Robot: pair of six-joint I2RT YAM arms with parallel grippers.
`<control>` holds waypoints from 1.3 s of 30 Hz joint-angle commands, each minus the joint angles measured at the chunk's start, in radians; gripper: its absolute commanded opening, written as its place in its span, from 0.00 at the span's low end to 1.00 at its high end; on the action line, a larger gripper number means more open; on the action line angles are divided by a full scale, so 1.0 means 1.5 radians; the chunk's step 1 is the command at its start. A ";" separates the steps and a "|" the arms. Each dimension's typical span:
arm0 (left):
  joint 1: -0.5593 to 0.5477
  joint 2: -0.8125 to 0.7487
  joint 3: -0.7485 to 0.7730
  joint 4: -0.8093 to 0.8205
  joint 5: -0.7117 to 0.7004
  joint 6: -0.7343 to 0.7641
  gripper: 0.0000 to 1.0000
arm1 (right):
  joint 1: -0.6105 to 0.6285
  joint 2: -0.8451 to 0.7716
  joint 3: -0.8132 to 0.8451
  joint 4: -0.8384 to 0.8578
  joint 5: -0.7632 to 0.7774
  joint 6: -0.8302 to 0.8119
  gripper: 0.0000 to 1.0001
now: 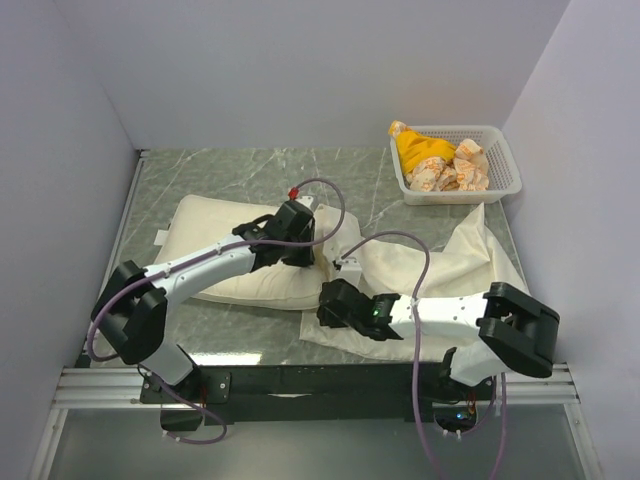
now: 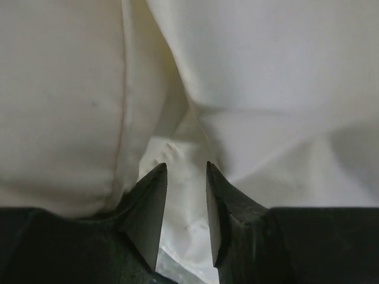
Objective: Put the pillow into the pillowcase
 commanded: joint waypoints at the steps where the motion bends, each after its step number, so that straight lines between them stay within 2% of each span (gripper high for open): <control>1: -0.005 -0.060 0.008 0.045 0.059 -0.015 0.01 | 0.004 0.032 0.025 0.088 0.070 0.033 0.43; 9: -0.005 -0.077 0.009 0.039 0.056 -0.017 0.01 | 0.017 0.114 0.075 0.005 0.176 0.087 0.52; 11: -0.005 -0.081 0.006 0.040 0.058 -0.018 0.01 | 0.017 0.117 0.065 0.013 0.187 0.090 0.57; 14: -0.005 -0.083 0.007 0.039 0.058 -0.018 0.01 | 0.019 0.125 0.059 0.024 0.204 0.090 0.57; 17: -0.005 -0.084 0.010 0.035 0.058 -0.018 0.01 | 0.018 0.165 0.088 0.006 0.209 0.079 0.48; 22: -0.005 -0.092 0.006 0.034 0.054 -0.018 0.01 | 0.018 0.196 0.104 -0.003 0.203 0.078 0.26; 27: -0.005 -0.094 -0.002 0.037 0.051 -0.019 0.01 | 0.018 0.146 0.069 -0.004 0.201 0.074 0.07; 30: -0.005 -0.097 -0.005 0.035 0.045 -0.020 0.01 | 0.017 0.098 0.044 -0.006 0.192 0.066 0.00; 33: -0.002 -0.104 -0.005 0.030 0.040 -0.024 0.01 | 0.018 0.032 0.009 -0.011 0.190 0.074 0.00; 38: 0.006 -0.115 -0.009 0.034 0.039 -0.032 0.01 | 0.018 -0.088 -0.023 -0.012 0.196 0.045 0.13; 39: 0.006 -0.115 -0.007 0.034 0.040 -0.031 0.01 | 0.018 -0.102 -0.025 -0.010 0.199 0.028 0.18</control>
